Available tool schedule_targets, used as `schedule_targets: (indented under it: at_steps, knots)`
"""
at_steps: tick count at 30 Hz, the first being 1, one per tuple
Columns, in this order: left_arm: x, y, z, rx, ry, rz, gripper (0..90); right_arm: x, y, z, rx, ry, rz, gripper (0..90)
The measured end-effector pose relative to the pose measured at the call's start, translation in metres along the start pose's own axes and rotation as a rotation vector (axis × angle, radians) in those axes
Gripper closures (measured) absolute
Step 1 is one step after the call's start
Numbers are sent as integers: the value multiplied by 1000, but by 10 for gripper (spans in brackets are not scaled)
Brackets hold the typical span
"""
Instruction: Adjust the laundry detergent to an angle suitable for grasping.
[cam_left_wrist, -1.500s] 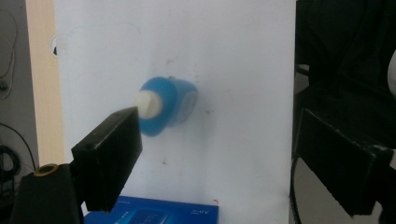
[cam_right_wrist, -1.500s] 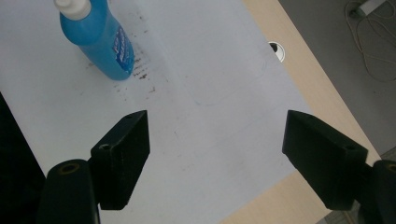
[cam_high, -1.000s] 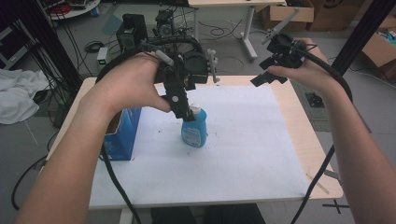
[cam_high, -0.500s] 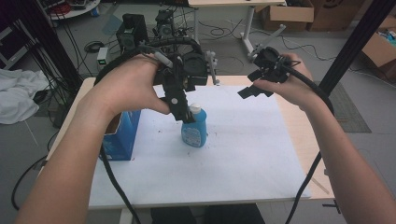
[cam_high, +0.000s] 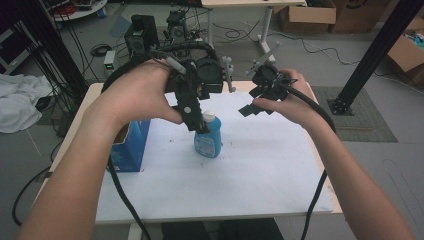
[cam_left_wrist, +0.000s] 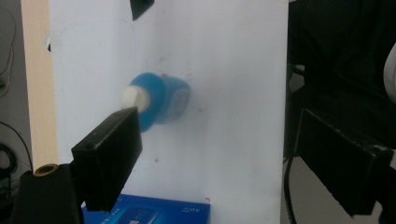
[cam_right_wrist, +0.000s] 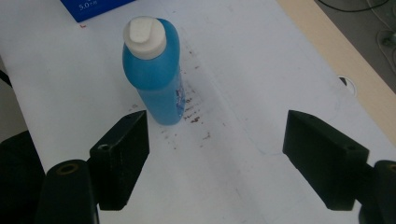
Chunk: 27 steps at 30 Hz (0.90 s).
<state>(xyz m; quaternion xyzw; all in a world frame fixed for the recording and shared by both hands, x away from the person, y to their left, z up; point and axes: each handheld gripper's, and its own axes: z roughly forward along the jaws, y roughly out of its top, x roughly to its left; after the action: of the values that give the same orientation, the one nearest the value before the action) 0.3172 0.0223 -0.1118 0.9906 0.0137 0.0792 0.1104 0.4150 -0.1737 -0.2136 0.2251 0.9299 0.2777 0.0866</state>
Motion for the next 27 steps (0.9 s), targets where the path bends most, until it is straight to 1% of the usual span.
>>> schedule_targets:
  at_steps: [4,10,12,13,14,15,16,17,18,20,22,24,25,26,27]
  knots:
    - [-1,0,0,-2,1,1,155,6,2,13,2,23,-5,221]
    - [-1,-2,1,0,-4,-3,155,11,3,24,-2,35,-7,219]
    - [-1,-2,2,4,-6,-5,155,13,3,30,-12,41,-7,220]
    - [-2,-2,2,5,-8,-4,155,13,3,30,-12,41,-7,220]
    - [-1,-2,2,7,-6,2,155,15,4,35,-16,49,-4,219]
    - [-2,-1,3,8,-8,-3,155,15,4,35,-16,49,-4,219]
    - [-2,-1,2,8,-9,-3,155,17,4,40,-18,62,-10,220]
    - [-2,-1,2,8,-9,-2,155,17,4,40,-18,62,-10,220]
    - [-2,-1,2,6,-9,-1,155,19,5,45,-20,63,-13,220]
    - [-2,0,2,11,-9,3,155,20,6,50,-25,73,-8,217]
    - [-2,1,1,9,-9,4,155,21,6,52,-28,73,-6,217]
    - [-2,1,2,7,-7,3,155,24,8,60,-26,83,-5,216]
    - [-2,1,2,7,-7,3,155,24,8,60,-26,83,-5,216]
    - [-2,1,3,9,-11,3,155,26,9,65,-29,96,-8,219]
    - [-2,1,3,9,-11,3,155,26,9,65,-29,96,-8,219]
